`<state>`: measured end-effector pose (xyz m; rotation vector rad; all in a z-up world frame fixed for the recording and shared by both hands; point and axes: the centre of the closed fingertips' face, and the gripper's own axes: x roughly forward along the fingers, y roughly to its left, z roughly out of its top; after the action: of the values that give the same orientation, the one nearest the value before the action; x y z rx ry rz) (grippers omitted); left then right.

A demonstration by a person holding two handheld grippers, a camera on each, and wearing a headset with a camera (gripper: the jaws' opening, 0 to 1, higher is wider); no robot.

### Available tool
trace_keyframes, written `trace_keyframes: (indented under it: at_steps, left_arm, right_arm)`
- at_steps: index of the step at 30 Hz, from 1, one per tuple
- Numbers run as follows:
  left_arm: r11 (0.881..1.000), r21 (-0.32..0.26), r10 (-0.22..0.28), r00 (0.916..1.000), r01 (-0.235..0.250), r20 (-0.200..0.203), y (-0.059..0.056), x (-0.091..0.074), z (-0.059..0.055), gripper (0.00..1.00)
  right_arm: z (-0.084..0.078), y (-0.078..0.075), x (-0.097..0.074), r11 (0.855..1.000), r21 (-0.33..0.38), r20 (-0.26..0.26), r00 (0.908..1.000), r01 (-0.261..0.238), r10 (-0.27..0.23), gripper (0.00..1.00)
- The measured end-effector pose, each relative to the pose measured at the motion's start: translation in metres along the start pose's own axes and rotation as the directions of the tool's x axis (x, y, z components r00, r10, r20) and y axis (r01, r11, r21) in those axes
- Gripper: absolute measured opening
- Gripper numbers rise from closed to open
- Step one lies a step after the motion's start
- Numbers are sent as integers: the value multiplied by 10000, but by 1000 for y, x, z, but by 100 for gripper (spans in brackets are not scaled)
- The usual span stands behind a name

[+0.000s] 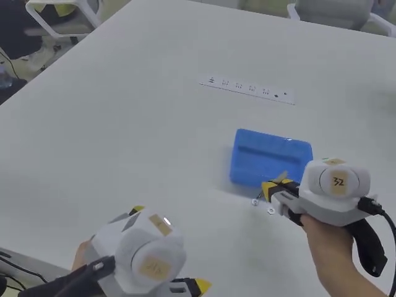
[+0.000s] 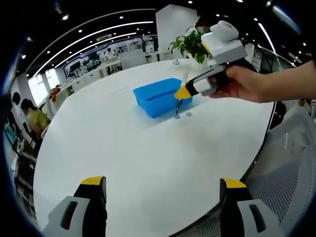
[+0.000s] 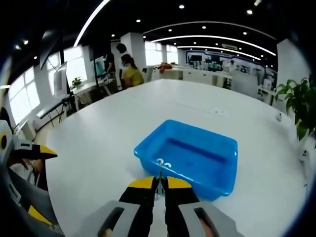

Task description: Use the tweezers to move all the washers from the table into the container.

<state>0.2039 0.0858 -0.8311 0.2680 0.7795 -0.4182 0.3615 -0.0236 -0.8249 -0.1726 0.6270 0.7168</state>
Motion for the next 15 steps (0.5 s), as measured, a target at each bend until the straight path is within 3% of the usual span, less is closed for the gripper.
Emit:
trace_keyframes:
  at_steps: [15]
  left_arm:
    - [10000,1,-61,10000,61,-59,-1,0,-1,98]
  right_arm:
    - [-3,5,1,9987,-486,-192,9997,-145,136,3]
